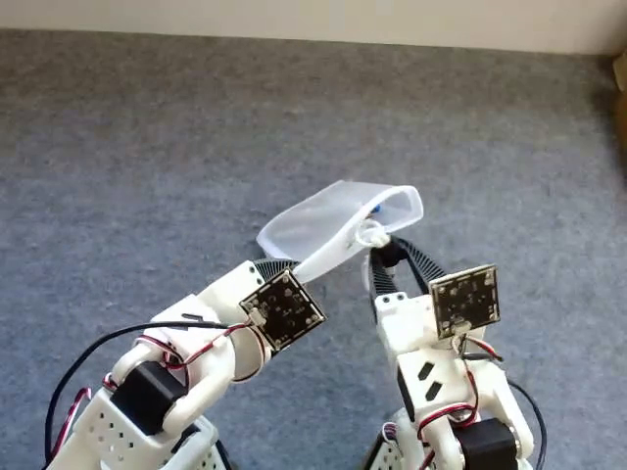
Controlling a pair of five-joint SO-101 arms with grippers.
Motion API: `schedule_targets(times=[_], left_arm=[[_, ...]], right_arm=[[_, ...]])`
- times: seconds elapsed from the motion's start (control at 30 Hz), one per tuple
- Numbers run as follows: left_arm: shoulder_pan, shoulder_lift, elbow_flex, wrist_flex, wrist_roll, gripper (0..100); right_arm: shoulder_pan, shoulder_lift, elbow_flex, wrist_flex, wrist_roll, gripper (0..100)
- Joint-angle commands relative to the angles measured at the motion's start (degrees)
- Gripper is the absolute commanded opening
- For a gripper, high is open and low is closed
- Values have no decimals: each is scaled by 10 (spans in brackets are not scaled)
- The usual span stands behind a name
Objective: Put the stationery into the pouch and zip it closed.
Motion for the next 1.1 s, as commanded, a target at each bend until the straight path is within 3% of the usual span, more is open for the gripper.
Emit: schedule_targets(times=[0.0, 0.47, 0.67, 1.07], left_arm=[[-13, -2, 2, 7, 9, 5], [-13, -2, 15, 5, 7, 5], [-30, -2, 15, 5, 7, 5], [-43, -2, 13, 5, 7, 5]], right_arm=[[50, -9, -44, -39, -9, 6], [183, -7, -40, -116, -10, 6], [253, -4, 30, -217, -10, 6], [261, -3, 56, -245, -10, 6]])
